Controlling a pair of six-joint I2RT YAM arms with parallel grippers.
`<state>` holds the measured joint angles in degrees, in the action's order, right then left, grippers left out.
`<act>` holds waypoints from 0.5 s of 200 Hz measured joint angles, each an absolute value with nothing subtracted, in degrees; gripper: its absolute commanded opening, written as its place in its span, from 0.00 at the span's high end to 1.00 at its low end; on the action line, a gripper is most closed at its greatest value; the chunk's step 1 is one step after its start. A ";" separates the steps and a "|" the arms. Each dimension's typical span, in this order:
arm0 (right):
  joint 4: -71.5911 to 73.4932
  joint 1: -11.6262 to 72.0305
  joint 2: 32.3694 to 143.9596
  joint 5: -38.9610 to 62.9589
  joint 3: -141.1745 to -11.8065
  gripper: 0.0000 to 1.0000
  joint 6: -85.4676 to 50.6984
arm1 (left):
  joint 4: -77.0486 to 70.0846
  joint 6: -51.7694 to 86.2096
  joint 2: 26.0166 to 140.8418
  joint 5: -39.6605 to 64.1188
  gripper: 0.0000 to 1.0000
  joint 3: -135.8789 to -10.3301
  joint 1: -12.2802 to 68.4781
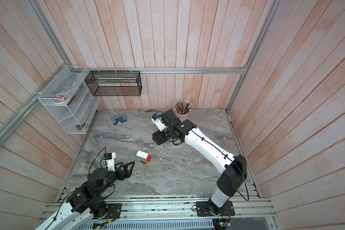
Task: Assemble a spoon with lego
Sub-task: Pick up the lego brick from the center of the board.
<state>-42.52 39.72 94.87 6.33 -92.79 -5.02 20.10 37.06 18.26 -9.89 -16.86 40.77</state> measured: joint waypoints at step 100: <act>-37.54 31.75 122.63 3.01 -100.09 0.23 -15.27 | 19.05 36.36 19.20 -10.37 0.00 -14.76 40.77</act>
<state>-37.54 31.75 122.63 3.01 -100.09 -15.27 19.05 36.36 19.20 -10.37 -14.76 40.77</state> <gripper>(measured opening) 0.777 0.998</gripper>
